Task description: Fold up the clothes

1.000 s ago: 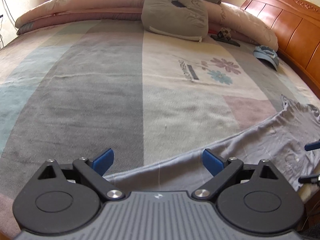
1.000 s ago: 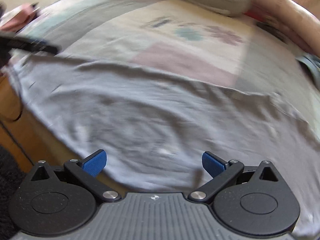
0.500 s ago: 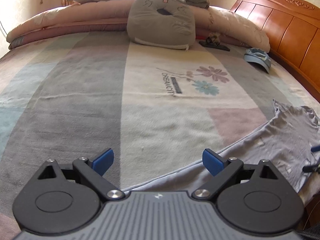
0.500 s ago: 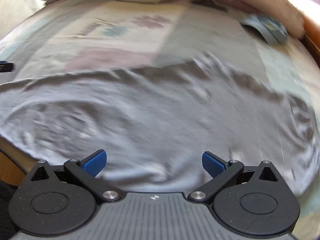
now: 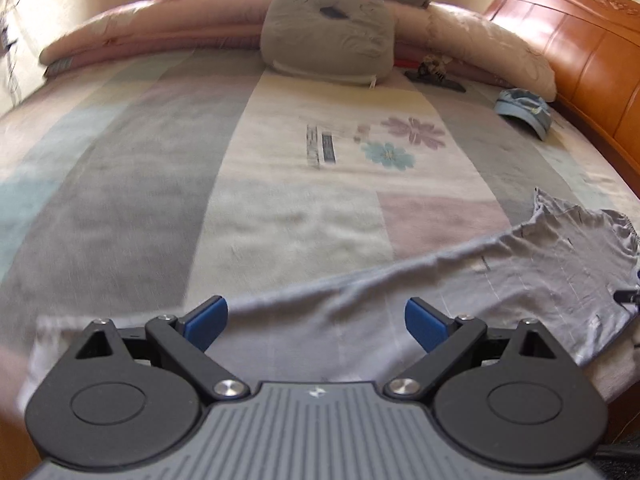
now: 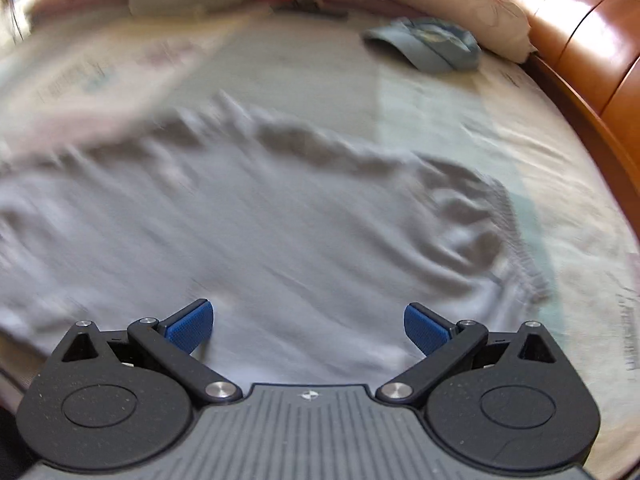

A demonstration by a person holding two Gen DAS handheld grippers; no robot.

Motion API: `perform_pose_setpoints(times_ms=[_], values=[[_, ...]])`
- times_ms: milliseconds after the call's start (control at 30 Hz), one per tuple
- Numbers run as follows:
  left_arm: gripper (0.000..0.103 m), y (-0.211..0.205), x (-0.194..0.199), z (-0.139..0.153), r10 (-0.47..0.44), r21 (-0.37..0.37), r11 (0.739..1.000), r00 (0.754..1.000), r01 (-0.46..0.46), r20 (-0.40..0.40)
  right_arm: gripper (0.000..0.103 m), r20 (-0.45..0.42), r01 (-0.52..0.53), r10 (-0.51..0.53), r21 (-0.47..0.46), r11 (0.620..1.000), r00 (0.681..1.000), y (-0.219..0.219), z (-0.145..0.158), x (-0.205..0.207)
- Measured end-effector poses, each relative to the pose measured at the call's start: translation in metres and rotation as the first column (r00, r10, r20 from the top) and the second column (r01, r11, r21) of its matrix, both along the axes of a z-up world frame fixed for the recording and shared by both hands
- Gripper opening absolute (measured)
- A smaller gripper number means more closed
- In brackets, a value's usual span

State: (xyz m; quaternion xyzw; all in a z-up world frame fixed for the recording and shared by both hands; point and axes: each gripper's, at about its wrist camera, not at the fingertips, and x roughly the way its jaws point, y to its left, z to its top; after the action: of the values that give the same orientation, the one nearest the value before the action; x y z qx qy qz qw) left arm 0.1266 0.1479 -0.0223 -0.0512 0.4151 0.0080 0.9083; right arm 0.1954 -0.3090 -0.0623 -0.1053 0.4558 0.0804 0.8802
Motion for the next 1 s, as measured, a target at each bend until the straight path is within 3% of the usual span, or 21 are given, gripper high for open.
perform_pose_setpoints(times_ms=[133,267,433,633,900,1000], values=[[0.095,-0.023,-0.001,-0.007,0.007,0.015,1.0,0.999,-0.007,-0.048,0.103,0.015,0.018,-0.02,0.112,0.993,1.0,-0.031,-0.01,-0.015],[0.095,-0.04,0.006,-0.015,-0.014,0.022,1.0,0.997,0.016,-0.078,0.103,0.1,0.006,-0.016,0.103,0.995,0.995,-0.029,-0.015,-0.035],[0.095,-0.044,0.012,-0.037,0.012,0.001,1.0,0.987,-0.012,-0.159,0.103,0.139,0.01,-0.026,0.118,0.993,0.99,-0.031,-0.018,-0.039],[0.099,-0.053,0.018,-0.04,0.028,0.052,0.998,0.985,-0.019,-0.169,0.103,0.101,-0.018,0.005,0.127,0.992,0.995,-0.032,-0.008,-0.04],[0.099,-0.045,0.015,-0.04,0.139,-0.04,0.989,0.98,-0.145,-0.14,0.103,0.157,-0.126,0.095,0.201,0.972,0.983,-0.014,0.015,-0.019],[0.099,-0.042,0.01,-0.037,0.147,-0.051,0.986,0.978,-0.156,-0.145,0.103,0.101,-0.139,0.12,0.22,0.966,0.988,0.0,0.009,-0.009]])
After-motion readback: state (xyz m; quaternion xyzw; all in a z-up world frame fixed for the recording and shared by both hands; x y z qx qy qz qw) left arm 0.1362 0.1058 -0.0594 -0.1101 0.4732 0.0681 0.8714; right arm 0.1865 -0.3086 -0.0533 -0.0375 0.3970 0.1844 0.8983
